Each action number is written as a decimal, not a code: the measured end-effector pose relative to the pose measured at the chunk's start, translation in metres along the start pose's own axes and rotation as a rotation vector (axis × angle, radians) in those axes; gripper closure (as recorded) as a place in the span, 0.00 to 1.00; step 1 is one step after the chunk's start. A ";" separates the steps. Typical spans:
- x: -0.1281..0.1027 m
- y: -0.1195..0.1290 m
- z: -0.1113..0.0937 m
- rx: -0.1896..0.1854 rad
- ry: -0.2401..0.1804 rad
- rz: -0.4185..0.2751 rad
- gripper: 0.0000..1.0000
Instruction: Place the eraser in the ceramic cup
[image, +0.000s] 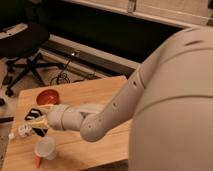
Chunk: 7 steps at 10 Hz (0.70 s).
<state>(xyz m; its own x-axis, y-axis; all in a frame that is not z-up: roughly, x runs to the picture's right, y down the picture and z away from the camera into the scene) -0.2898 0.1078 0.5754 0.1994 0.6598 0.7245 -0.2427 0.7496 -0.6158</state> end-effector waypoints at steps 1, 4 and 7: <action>0.001 0.013 0.007 -0.028 -0.016 -0.018 1.00; 0.001 0.022 0.012 -0.058 -0.036 -0.046 1.00; 0.017 0.011 0.001 -0.033 -0.008 -0.037 1.00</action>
<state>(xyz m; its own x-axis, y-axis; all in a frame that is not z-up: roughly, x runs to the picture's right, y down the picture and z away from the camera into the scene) -0.2898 0.1269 0.5814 0.2000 0.6314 0.7493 -0.2040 0.7748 -0.5984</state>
